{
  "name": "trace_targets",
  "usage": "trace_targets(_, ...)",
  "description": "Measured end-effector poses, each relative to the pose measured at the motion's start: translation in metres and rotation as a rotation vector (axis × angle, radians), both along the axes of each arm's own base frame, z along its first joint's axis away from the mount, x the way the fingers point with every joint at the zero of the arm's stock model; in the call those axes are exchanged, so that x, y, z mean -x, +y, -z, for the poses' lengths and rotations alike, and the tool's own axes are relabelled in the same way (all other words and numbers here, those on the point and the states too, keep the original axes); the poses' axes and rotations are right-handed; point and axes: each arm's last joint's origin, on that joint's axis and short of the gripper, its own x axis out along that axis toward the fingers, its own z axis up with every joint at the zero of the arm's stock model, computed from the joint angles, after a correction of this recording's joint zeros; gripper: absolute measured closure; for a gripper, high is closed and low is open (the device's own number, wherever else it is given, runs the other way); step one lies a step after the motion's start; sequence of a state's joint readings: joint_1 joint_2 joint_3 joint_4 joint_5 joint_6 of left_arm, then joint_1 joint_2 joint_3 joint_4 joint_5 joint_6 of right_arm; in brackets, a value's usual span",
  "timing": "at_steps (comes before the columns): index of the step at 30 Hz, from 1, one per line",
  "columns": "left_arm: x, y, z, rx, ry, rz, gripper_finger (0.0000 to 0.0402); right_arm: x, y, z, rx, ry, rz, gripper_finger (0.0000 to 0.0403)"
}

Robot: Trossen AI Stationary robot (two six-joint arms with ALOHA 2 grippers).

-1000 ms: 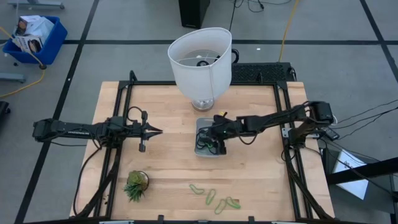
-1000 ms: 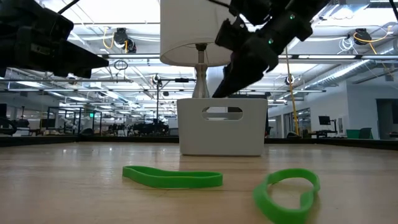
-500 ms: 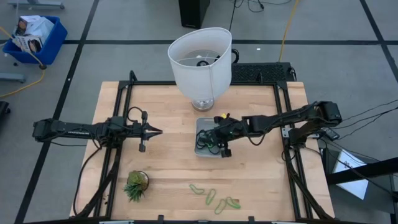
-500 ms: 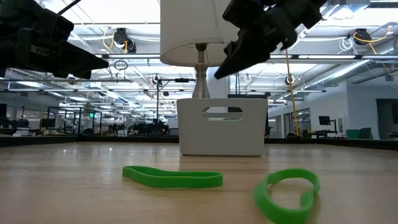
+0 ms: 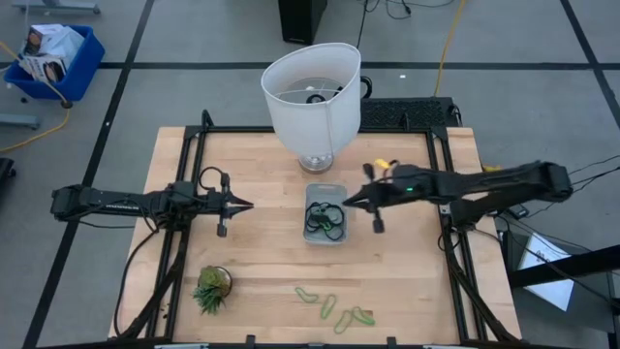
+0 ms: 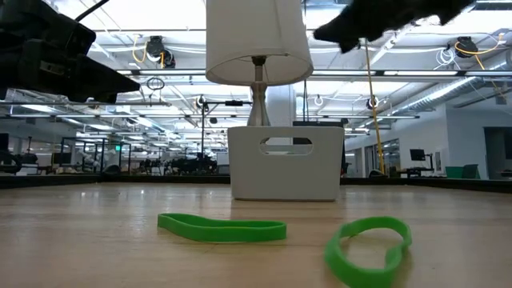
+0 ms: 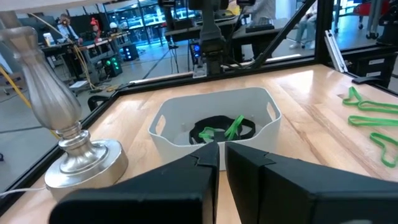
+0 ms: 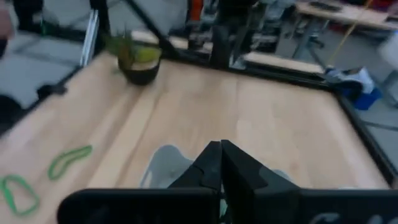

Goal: Pick and place rubber bands into bin
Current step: Put the green rubber band into the gray bin

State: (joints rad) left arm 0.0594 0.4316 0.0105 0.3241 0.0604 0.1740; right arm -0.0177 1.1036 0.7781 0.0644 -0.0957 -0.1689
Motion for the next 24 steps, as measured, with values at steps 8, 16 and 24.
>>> trace_targets(8,0.000,0.000,0.000,0.012,-0.004,-0.011,0.0366,0.055,0.010,0.013,0.009,-0.076,-0.005,0.0402)
trace_targets(16,0.000,0.000,-0.002,0.010,-0.018,-0.011,0.0366,0.090,-0.002,0.044,-0.093,-0.178,0.008,0.0402)
trace_targets(24,0.000,0.000,-0.002,0.018,-0.018,-0.012,0.0366,0.106,0.001,0.082,-0.107,-0.321,-0.038,0.0403)
